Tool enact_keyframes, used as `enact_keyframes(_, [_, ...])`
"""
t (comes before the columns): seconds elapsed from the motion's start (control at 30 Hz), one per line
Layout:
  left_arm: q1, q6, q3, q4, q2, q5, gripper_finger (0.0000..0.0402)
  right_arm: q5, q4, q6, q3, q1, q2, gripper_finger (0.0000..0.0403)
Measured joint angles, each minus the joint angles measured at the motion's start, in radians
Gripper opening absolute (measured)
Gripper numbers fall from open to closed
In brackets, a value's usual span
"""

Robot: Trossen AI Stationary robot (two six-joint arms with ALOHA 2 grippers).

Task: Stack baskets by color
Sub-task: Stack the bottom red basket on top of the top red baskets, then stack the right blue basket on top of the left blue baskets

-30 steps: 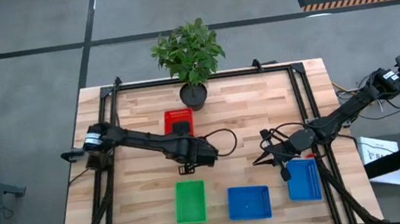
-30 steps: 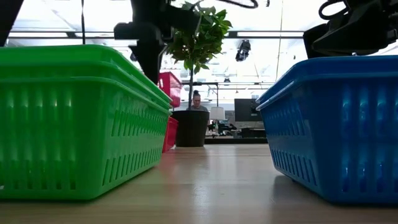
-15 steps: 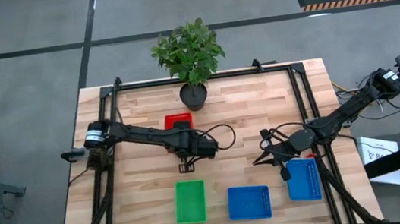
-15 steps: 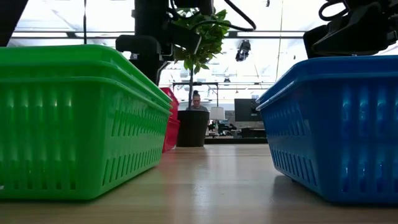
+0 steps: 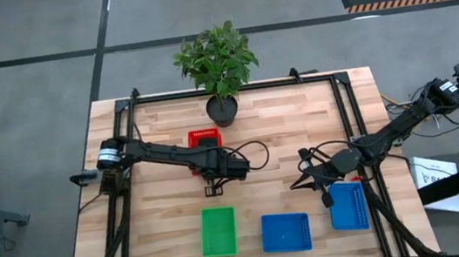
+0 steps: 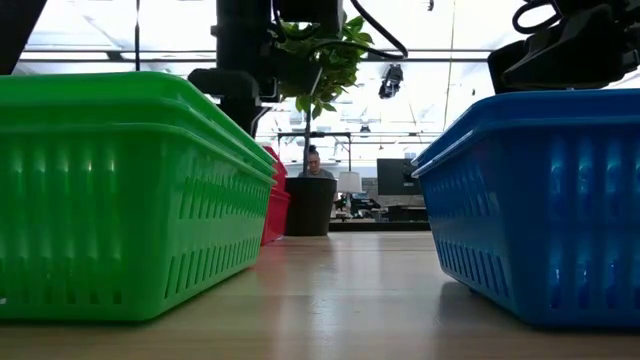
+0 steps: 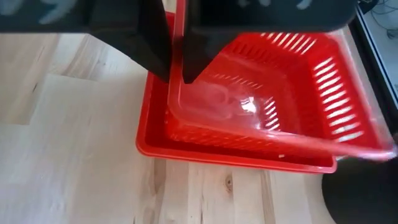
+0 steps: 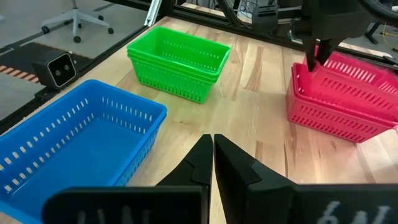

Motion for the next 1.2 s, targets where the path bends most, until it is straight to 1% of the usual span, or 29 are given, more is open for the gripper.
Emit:
enact_keyframes(0.33, [0.000, -0.007, -0.013, 0.005, 0.000, 0.000, 0.0089, 0.000, -0.007, 0.000, 0.000, 0.000, 0.000, 0.0009])
enact_keyframes(0.47, [-0.006, -0.007, -0.005, 0.002, -0.005, 0.012, 0.0110, 0.000, -0.011, 0.007, 0.000, 0.000, 0.000, 0.0009])
enact_keyframes(0.67, [-0.028, -0.009, 0.003, 0.003, -0.040, 0.029, 0.0118, 0.000, -0.020, 0.023, 0.000, 0.000, 0.000, 0.0009])
enact_keyframes(0.87, [-0.064, -0.077, -0.005, 0.021, -0.085, 0.024, 0.0118, 0.000, -0.031, 0.039, -0.001, 0.000, 0.000, 0.0009])
enact_keyframes(0.97, [-0.090, -0.088, -0.009, 0.068, -0.103, -0.019, 0.0118, 0.000, -0.031, 0.046, -0.001, 0.000, 0.000, 0.0009])
enact_keyframes(1.2, [-0.113, -0.087, -0.076, 0.261, -0.112, -0.238, 0.0118, 0.000, -0.031, 0.053, -0.003, 0.000, 0.000, 0.0009])
